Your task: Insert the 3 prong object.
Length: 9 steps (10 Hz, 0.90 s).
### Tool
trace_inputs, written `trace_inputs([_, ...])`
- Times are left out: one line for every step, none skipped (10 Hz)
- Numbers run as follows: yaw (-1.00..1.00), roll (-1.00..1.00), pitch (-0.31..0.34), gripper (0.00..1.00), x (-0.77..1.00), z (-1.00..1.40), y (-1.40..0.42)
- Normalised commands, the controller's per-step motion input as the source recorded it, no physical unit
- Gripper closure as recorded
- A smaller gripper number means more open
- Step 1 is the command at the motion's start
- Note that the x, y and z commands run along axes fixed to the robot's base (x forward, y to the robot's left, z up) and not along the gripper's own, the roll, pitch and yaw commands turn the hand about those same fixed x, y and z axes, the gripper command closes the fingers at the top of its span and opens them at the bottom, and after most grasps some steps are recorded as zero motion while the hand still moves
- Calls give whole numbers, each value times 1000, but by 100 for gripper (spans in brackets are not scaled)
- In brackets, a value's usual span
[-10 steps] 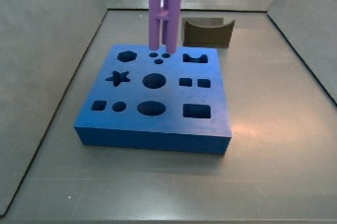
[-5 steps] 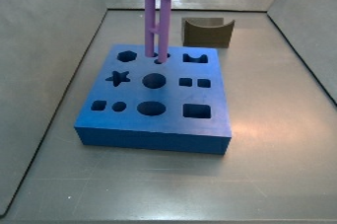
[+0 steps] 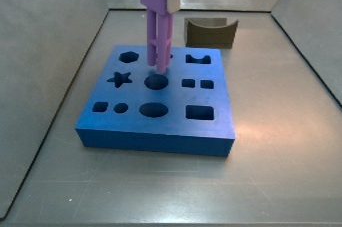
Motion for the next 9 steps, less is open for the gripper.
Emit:
trace_inputs([-709,0,-70,100,0,-131,306])
trace_inputs([-563,-9,-44,100,0,-106,426])
trace_inputs([-511,0,-6,100,0,-123,491])
trace_inputs([-529,0,0,100,0,-129,474])
trace_inputs([-649,0,-23,100,0,-114,354])
trace_inputs([-343,-1,-63,100,-197,-69,94])
trace_inputs([-209,-3,-66,100,-11,-117,103])
trace_inputs([-186,-19,-124,100,-17,-249,0])
trace_inputs([-109,-23,-177,100,-6,-411,0])
